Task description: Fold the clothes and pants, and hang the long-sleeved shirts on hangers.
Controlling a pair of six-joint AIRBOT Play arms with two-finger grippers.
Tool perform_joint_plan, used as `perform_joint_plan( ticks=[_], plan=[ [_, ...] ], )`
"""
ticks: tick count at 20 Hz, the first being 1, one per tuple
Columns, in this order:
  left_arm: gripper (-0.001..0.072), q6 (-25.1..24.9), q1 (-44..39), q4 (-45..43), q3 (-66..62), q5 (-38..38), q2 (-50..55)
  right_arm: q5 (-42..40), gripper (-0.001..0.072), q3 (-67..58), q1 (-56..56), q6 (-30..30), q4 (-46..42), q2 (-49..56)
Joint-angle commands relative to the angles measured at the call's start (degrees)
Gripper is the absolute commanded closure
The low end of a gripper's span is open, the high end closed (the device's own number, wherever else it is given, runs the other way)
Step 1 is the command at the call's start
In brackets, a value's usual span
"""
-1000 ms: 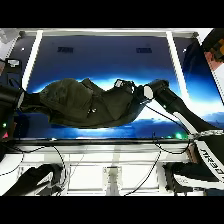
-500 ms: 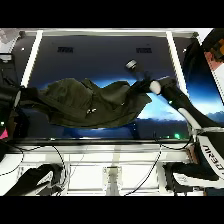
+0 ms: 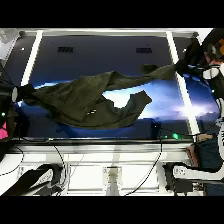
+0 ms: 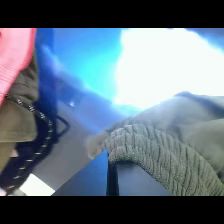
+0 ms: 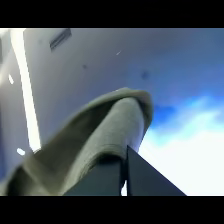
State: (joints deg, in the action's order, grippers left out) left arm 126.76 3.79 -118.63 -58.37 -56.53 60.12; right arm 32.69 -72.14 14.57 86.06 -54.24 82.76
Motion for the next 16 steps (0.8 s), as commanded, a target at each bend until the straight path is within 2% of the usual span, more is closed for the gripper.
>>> perform_joint_plan(
  ticks=[1, 3, 7, 10, 11, 12, 13, 14, 15, 16],
  plan=[
    [0.0677, 1.92, -0.61, 1.42, 2.45, 1.79, 1.11, 2.62, 0.0697, -0.68, 3.10, 0.87, 4.22, 2.45],
    [0.0677, 3.15, -1.84, 1.70, 4.87, 2.47, 1.46, 1.40, 0.0695, -0.68, 0.28, 0.87, 4.31, 4.85],
    [0.0676, 11.85, -1.40, 0.63, 8.26, 4.04, 2.34, -3.85, 0.0696, -1.64, -3.76, 1.66, 4.20, 7.45],
    [0.0675, 12.37, -0.87, -3.39, 8.52, 4.50, 3.50, -3.52, 0.0682, -1.90, -2.16, 6.43, -0.68, 7.43],
    [0.0670, 12.37, -0.85, -5.86, 8.52, 4.59, 3.50, -3.26, 0.0549, -1.90, -0.96, 6.40, -1.49, 7.30],
    [0.0662, 12.37, -0.76, -8.31, 8.52, 5.20, 3.50, -3.28, 0.0232, -1.92, 0.35, 6.43, -1.36, 7.23],
    [0.0604, 12.37, -0.42, -10.25, 8.50, 6.78, 3.45, -1.90, 0.0021, -2.32, 1.55, 6.43, -1.31, 7.23],
    [0.0475, 12.37, 0.04, -12.07, 8.50, 8.87, 3.45, 0.96, 0.0028, -3.23, 2.82, 6.27, -1.40, 7.26],
    [0.0312, 12.39, 0.94, -13.33, 8.50, 11.67, 3.45, 3.67, 0.0028, -4.48, 3.98, 6.27, -1.40, 7.26],
    [0.0199, 12.39, 2.16, -13.60, 8.35, 14.45, 3.43, 6.23, 0.0028, -5.88, 4.81, 6.27, -1.38, 7.26]
  ],
)
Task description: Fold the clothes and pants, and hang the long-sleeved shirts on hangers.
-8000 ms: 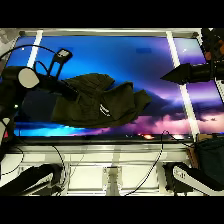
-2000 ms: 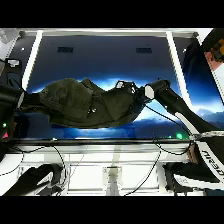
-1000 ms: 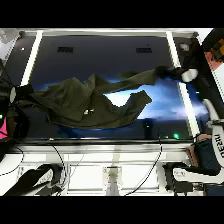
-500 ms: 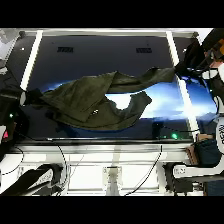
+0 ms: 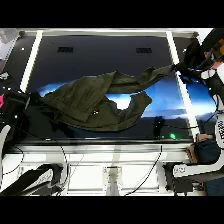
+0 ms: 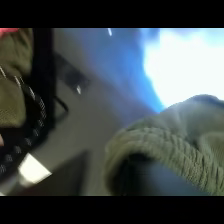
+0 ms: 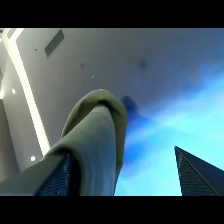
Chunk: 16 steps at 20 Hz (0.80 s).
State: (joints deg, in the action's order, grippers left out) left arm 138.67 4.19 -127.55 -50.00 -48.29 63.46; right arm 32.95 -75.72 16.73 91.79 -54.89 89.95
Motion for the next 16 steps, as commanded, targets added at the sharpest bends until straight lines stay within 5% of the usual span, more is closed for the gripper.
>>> perform_joint_plan(
  ticks=[1, 4, 5, 6, 9, 11, 13, 15, 16],
  plan=[
    [0.0197, 0.55, 3.15, -4.44, -0.59, 8.02, 0.09, 9.05, 0.0028, -4.24, 3.34, 0.50, -0.74, 0.07],
    [0.0201, -0.26, 5.25, -4.22, -2.99, 10.58, -0.22, 17.14, 0.0061, -11.17, 3.76, 0.00, -0.79, 0.09],
    [0.0206, -3.87, 4.76, -3.58, -3.54, 11.67, -0.81, 19.58, 0.0172, -13.44, 3.72, -0.92, -0.74, 0.09],
    [0.0208, -12.11, 3.37, -2.14, -3.63, 13.70, -1.60, 21.86, 0.0233, -15.80, 3.58, -3.13, -0.72, 0.11],
    [0.0221, -54.90, -5.25, 8.63, -3.63, 12.44, -3.72, 27.34, 0.0232, -21.07, 3.52, -5.25, -0.81, 0.11],
    [0.0607, -74.62, -12.98, 22.88, -3.58, 2.69, -3.69, 29.03, 0.0232, -22.56, 3.52, -7.50, -0.81, 0.11],
    [0.0516, -87.67, -20.65, 26.64, -3.39, -5.84, -2.45, 30.03, 0.0232, -22.60, 3.52, -7.50, -0.87, 0.17],
    [0.0302, -89.05, -27.21, 26.16, -3.37, -8.92, -1.07, 31.23, 0.0232, -22.60, 3.52, -7.50, -0.92, 0.24],
    [0.0278, -89.02, -30.10, 24.83, -3.37, -9.81, -0.35, 31.52, 0.0232, -22.60, 3.52, -7.50, -0.92, 0.22]
  ],
)
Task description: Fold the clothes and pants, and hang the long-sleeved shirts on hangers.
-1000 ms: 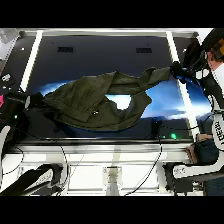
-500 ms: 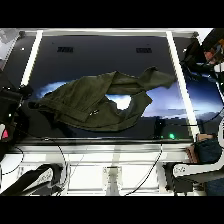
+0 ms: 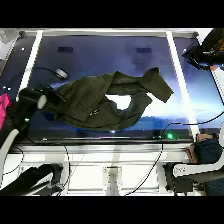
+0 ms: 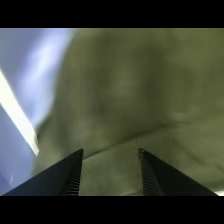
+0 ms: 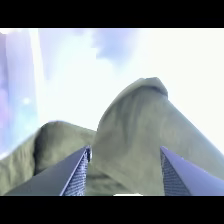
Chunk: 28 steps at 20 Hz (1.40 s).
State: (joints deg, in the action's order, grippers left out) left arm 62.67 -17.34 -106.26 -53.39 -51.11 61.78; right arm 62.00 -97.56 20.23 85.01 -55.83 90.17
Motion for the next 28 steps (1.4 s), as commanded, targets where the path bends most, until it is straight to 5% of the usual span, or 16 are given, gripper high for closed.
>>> perform_joint_plan(
  ticks=[1, 4, 12, 15, 25, 28],
  plan=[
    [0.0270, -12.98, -10.86, 2.36, 0.02, -7.63, 1.86, 2.49, 0.0232, -0.76, 0.02, -0.72, 0.02, 0.00],
    [0.0212, -12.98, -16.35, 2.43, 0.02, -10.95, 3.80, 2.51, 0.0232, -0.76, 0.02, -0.72, 0.04, 0.00],
    [0.0210, -12.57, -26.71, 2.45, 0.13, -17.53, 8.48, 2.45, 0.0232, -0.76, 0.02, -0.68, 0.17, 0.00],
    [0.0209, -9.64, -26.36, -4.72, 0.13, -17.29, 8.92, 2.43, 0.0232, -0.76, 0.02, -0.68, 0.59, 0.00],
    [0.0208, -8.48, -24.28, -6.19, 0.15, -15.41, 14.56, 1.92, 0.0233, -0.76, 0.02, -0.68, 1.97, 0.00],
    [0.0243, -3.74, -24.22, -11.32, 0.13, -12.24, 16.57, 2.05, 0.0232, -0.76, 0.02, -0.68, 1.97, 0.00]
  ],
)
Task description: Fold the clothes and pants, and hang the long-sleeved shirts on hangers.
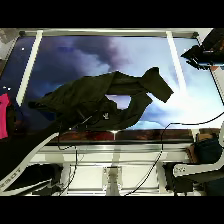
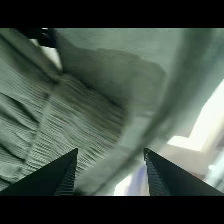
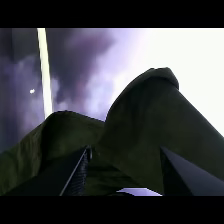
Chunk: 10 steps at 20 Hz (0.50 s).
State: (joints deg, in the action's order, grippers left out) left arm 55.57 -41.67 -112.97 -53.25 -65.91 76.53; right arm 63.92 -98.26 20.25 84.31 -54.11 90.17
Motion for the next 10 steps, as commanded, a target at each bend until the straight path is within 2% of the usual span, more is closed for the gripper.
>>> perform_joint_plan(
  ticks=[1, 2, 3, 6, 7, 10],
  plan=[
    [0.0245, 5.18, 0.20, -6.21, 0.00, 2.64, 2.47, 0.13, 0.0233, -0.07, 0.00, 0.02, 0.24, 0.00],
    [0.0257, 7.32, 0.39, -7.48, 0.00, 2.75, 2.97, 0.13, 0.0233, -0.07, 0.00, 0.02, 0.24, 0.00],
    [0.0353, 9.05, 0.42, -8.72, 0.00, 2.73, 3.34, 0.13, 0.0233, -0.07, 0.00, 0.02, 0.24, 0.00],
    [0.0570, 14.99, 0.35, -10.27, -0.02, 4.37, 3.26, 0.15, 0.0233, -0.07, 0.00, 0.02, 0.24, 0.00],
    [0.0676, 17.07, 0.20, -10.25, -0.17, 4.42, 3.23, 0.24, 0.0233, -0.07, 0.00, 0.02, 0.24, 0.00],
    [0.0677, 28.24, -0.24, -14.60, -2.01, 5.33, 1.25, 0.83, 0.0256, -0.07, 0.00, 0.00, 0.22, 0.00]
  ],
)
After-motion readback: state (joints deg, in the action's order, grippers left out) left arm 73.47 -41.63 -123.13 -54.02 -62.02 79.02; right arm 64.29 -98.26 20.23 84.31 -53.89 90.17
